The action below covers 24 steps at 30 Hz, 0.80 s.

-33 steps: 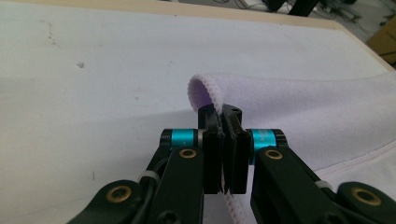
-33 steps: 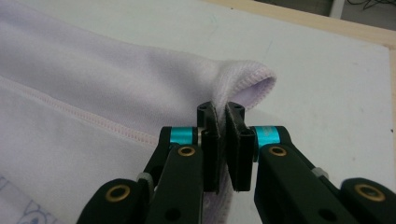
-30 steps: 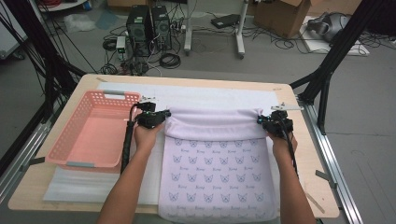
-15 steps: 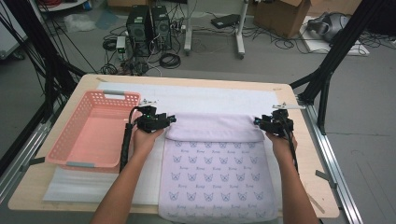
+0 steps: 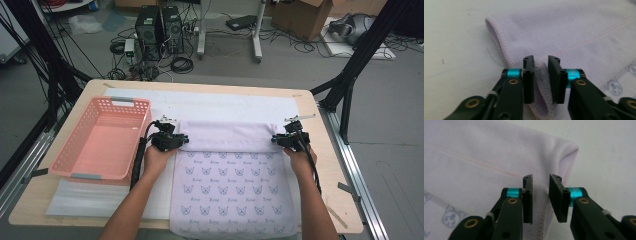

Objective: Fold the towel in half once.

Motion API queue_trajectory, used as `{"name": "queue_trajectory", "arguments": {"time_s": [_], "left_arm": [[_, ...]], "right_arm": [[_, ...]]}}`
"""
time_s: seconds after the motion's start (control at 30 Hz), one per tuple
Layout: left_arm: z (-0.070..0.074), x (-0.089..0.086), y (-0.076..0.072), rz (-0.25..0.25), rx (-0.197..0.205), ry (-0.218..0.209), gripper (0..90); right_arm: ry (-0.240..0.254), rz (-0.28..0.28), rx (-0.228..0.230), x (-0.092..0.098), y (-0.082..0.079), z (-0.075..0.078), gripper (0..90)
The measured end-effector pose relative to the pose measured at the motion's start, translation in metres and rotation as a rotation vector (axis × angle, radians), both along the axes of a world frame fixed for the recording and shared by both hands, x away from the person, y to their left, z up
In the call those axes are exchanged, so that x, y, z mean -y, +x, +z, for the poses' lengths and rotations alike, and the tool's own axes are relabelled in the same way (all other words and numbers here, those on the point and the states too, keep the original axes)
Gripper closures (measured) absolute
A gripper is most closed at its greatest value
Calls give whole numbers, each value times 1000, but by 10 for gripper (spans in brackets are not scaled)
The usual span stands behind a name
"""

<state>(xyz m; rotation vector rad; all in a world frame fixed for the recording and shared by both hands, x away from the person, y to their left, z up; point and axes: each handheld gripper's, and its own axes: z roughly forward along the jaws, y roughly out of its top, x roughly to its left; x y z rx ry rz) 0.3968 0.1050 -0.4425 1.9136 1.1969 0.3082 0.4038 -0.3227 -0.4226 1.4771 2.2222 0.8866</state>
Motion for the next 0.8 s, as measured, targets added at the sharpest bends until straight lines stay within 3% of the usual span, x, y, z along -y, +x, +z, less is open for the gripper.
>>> {"name": "queue_trajectory", "arguments": {"time_s": [0.07,0.13,0.2,0.43,0.8], "left_arm": [[1,2,-1,-6,-1,14,832],[3,2,-3,0,6,11,839],[5,0,-7,18,41,-26,839],[8,-10,-26,34,87,-107,838],[13,-18,-71,-41,171,-141,837]], "right_arm": [[-4,12,-3,0,-2,0,820],[1,24,21,1,-6,0,845],[6,25,33,4,-9,0,849],[66,37,94,13,-28,2,846],[107,90,206,23,-79,0,847]]}}
